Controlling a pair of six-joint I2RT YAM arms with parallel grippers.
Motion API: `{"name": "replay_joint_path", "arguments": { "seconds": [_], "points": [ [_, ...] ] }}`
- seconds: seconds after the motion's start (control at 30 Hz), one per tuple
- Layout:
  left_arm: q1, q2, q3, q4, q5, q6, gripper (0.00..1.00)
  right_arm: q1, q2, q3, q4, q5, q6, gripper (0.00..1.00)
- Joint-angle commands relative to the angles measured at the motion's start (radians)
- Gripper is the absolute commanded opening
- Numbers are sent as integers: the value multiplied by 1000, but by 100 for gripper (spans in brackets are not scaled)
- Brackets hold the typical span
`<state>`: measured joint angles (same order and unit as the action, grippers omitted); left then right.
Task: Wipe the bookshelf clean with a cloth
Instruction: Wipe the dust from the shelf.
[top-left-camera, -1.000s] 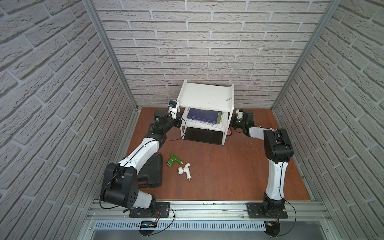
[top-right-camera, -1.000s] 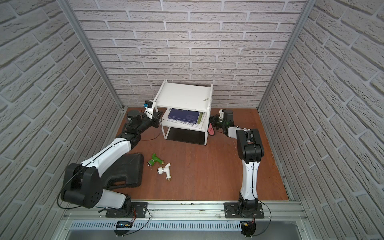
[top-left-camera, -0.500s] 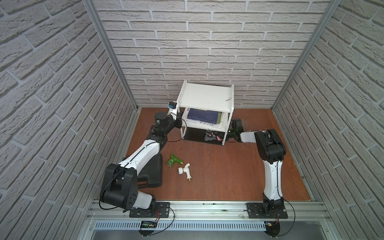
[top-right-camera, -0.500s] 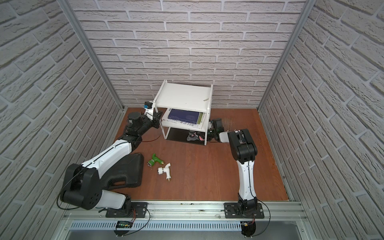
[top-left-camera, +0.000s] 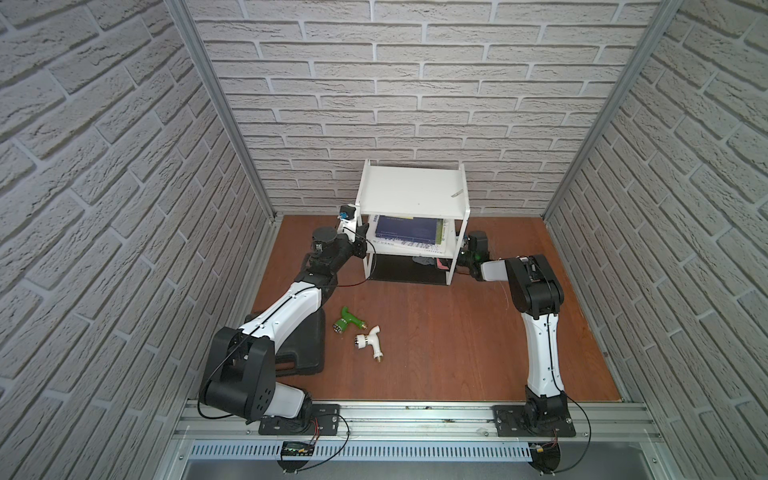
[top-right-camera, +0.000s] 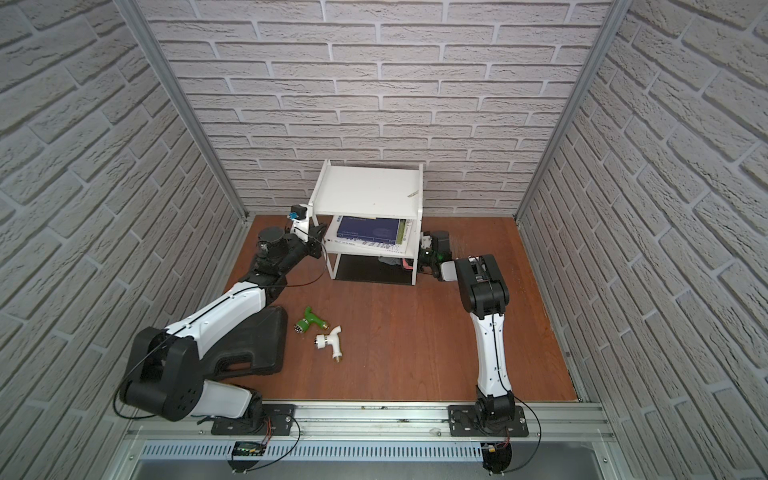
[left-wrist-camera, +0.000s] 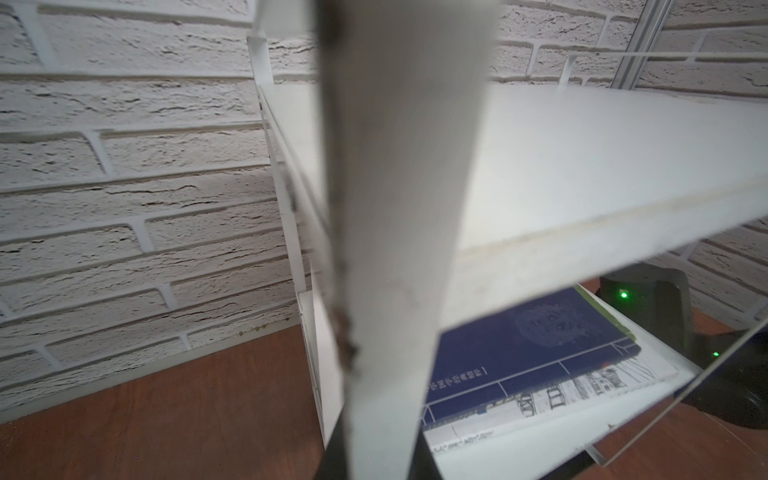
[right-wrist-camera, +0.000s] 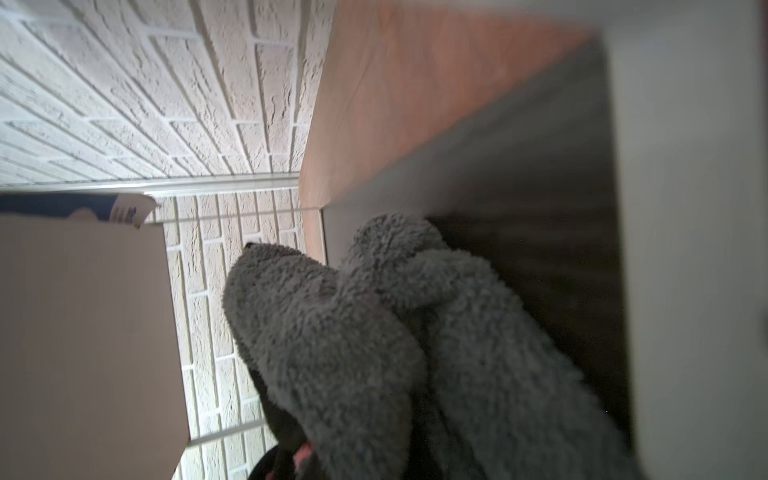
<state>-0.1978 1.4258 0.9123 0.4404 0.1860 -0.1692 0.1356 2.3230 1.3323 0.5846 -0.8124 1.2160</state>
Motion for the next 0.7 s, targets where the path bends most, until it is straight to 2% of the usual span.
{"name": "replay_joint_path", "arguments": {
  "seconds": [0.0, 0.1, 0.2, 0.27, 0.33, 0.37, 0.4, 0.47, 0.6, 0.67],
  "points": [
    [18, 55, -66, -229, -78, -58, 0, 41, -47, -141, -78, -86, -20, 3],
    [32, 58, -53, -237, -69, -58, 0, -100, -97, -158, -218, 103, -71, 3],
    [35, 43, -51, -240, -70, -56, 0, -119, -136, -81, -366, 229, -176, 3],
    [35, 34, -50, -240, -72, -55, 0, -69, -131, 8, -461, 193, -274, 3],
    [37, 31, -44, -247, -74, -54, 0, -3, -111, 119, -613, 91, -406, 2],
    [37, 33, -40, -252, -71, -53, 0, 29, -111, 134, -729, 64, -507, 3],
    [37, 34, -37, -254, -64, -53, 0, 38, -127, 112, -752, 67, -537, 3],
    [37, 40, -37, -258, -51, -53, 0, 8, -165, 51, -699, 85, -523, 2],
    [36, 41, -36, -264, -44, -56, 0, -111, -168, -4, -521, 125, -358, 2],
    [36, 30, -32, -278, -43, -61, 0, -126, -190, -11, -460, 111, -342, 2]
  ]
}}
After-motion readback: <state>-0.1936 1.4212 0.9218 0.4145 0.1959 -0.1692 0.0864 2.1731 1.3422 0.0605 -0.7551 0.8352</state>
